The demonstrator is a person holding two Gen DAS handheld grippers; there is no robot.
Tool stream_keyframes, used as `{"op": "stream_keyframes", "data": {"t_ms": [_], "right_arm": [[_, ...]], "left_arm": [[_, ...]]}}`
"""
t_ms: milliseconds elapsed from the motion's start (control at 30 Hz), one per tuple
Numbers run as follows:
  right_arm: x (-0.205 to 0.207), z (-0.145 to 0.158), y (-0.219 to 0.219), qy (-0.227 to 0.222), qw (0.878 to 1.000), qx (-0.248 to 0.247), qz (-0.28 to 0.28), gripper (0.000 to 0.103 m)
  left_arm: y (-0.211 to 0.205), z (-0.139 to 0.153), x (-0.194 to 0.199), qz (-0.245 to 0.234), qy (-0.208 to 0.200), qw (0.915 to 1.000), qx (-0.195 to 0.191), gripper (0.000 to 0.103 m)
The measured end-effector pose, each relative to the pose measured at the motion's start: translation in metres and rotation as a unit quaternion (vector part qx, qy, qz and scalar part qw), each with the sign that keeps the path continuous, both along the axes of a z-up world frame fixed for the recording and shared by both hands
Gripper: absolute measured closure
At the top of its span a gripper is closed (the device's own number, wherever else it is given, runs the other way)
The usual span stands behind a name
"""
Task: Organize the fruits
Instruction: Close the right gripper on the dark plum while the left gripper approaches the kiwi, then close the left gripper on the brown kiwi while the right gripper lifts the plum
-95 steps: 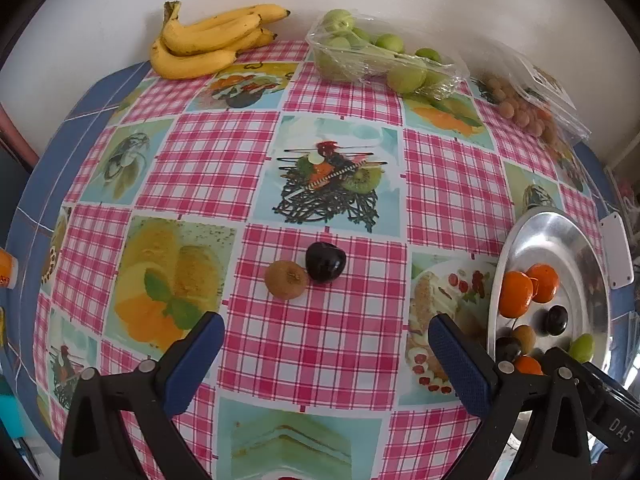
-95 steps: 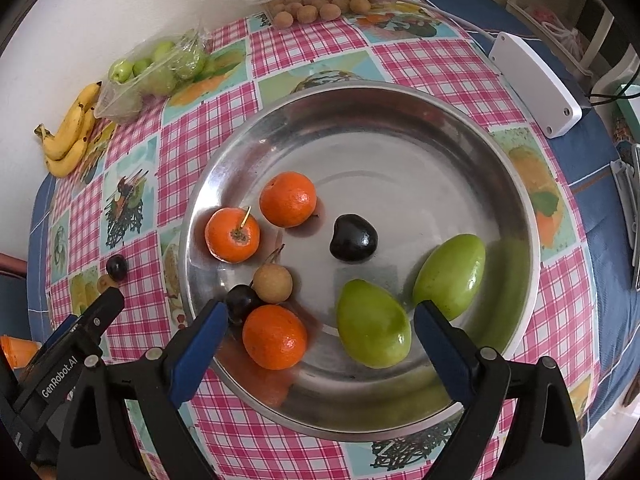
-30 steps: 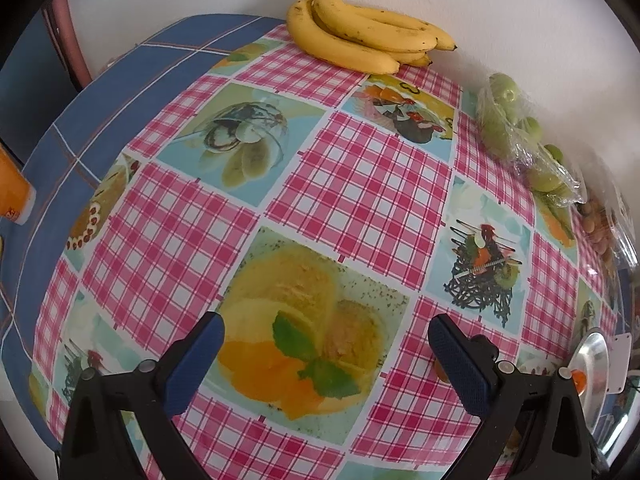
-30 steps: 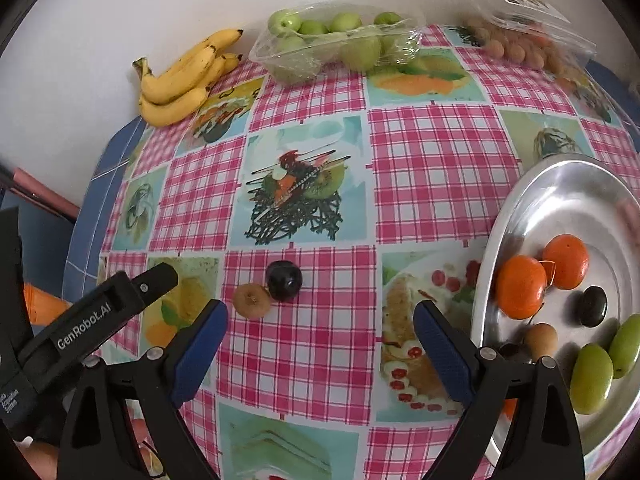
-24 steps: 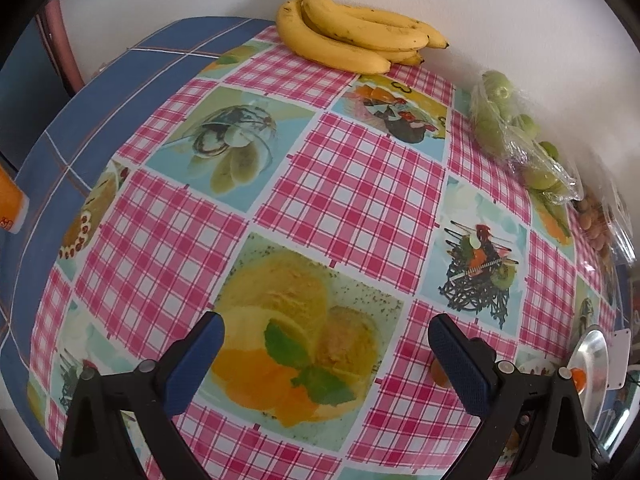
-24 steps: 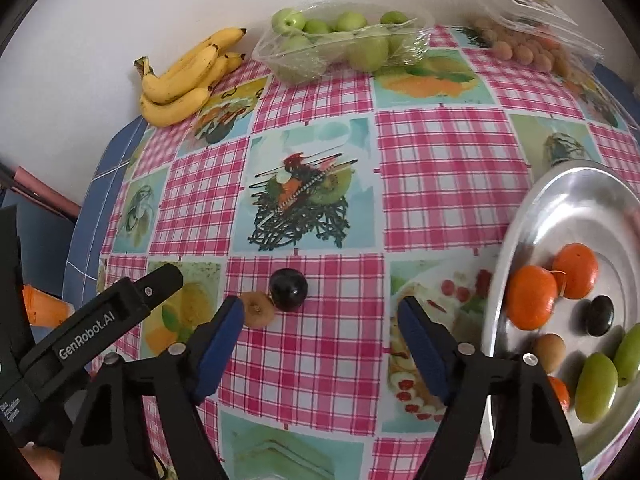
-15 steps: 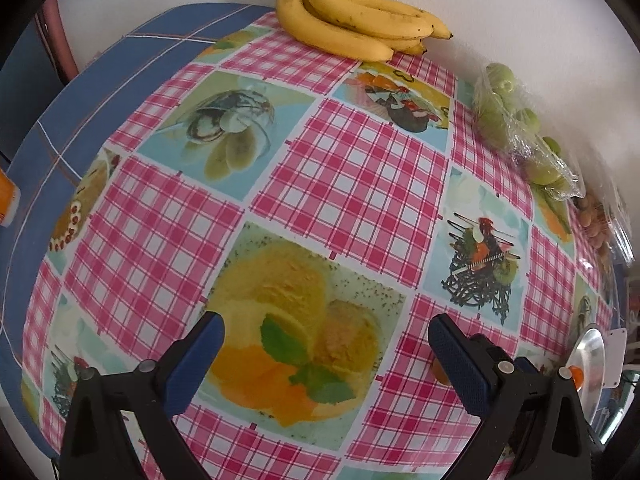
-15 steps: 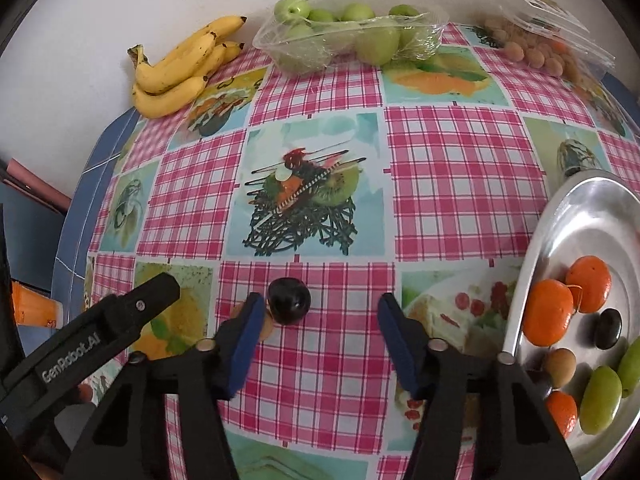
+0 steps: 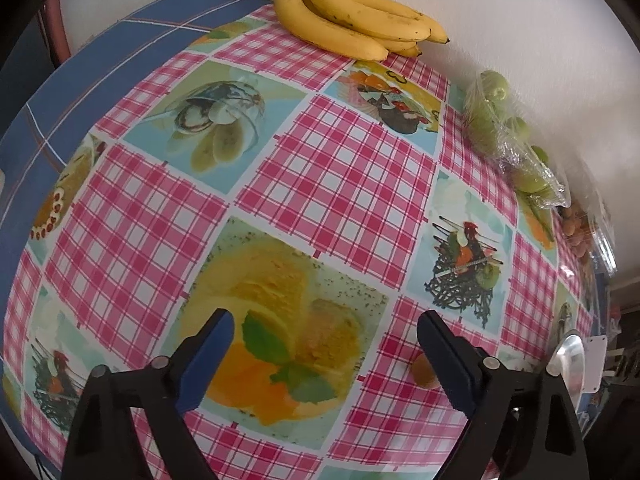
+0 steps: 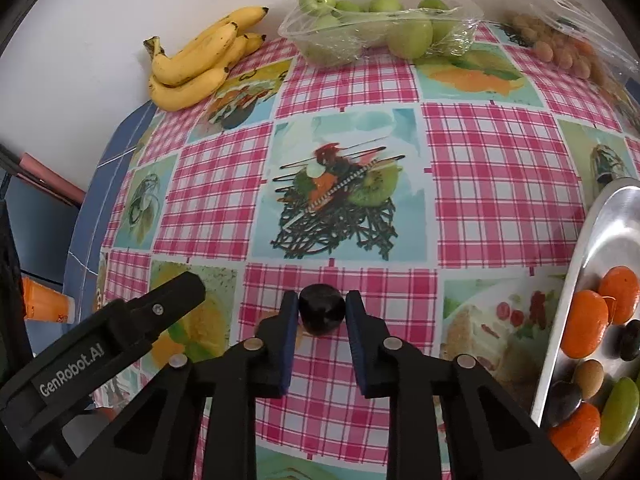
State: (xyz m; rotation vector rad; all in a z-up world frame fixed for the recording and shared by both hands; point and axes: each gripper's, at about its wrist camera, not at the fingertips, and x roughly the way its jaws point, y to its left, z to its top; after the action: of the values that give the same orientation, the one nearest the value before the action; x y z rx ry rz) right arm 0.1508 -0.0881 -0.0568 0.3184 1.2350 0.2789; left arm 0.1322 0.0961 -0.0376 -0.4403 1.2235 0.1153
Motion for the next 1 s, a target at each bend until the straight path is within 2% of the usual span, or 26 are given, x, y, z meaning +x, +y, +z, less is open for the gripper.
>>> {"op": "stream_keyframes", "data": {"t_ms": [200,300,567,733,1000], "right_arm": [[-0.006,0.008,-0.009,-0.005,1.0,0.001,-0.006,0.078],[-0.011,0.012,-0.017,-0.005,1.0,-0.001,-0.013,0.078],[-0.024,0.017,-0.038,-0.001,0.999,-0.008,-0.031,0.078],[-0.031,0.023,-0.048,-0.008,0.999,-0.007,-0.038,0.078],[-0.039,0.035,-0.055,-0.02,0.999,-0.006,-0.045,0.078]], "left_arm": [[-0.011,0.001,-0.002,-0.018,-0.002,0.9997,-0.018,0.009],[-0.021,0.002,-0.002,-0.032,-0.003,0.9992,-0.022,0.013],[-0.043,0.001,-0.002,-0.063,-0.002,0.9971,-0.043,0.033],[-0.059,-0.001,-0.002,-0.085,0.005,0.9951,-0.05,0.039],[-0.065,-0.006,-0.004,-0.093,0.023,0.9942,-0.049,0.063]]}}
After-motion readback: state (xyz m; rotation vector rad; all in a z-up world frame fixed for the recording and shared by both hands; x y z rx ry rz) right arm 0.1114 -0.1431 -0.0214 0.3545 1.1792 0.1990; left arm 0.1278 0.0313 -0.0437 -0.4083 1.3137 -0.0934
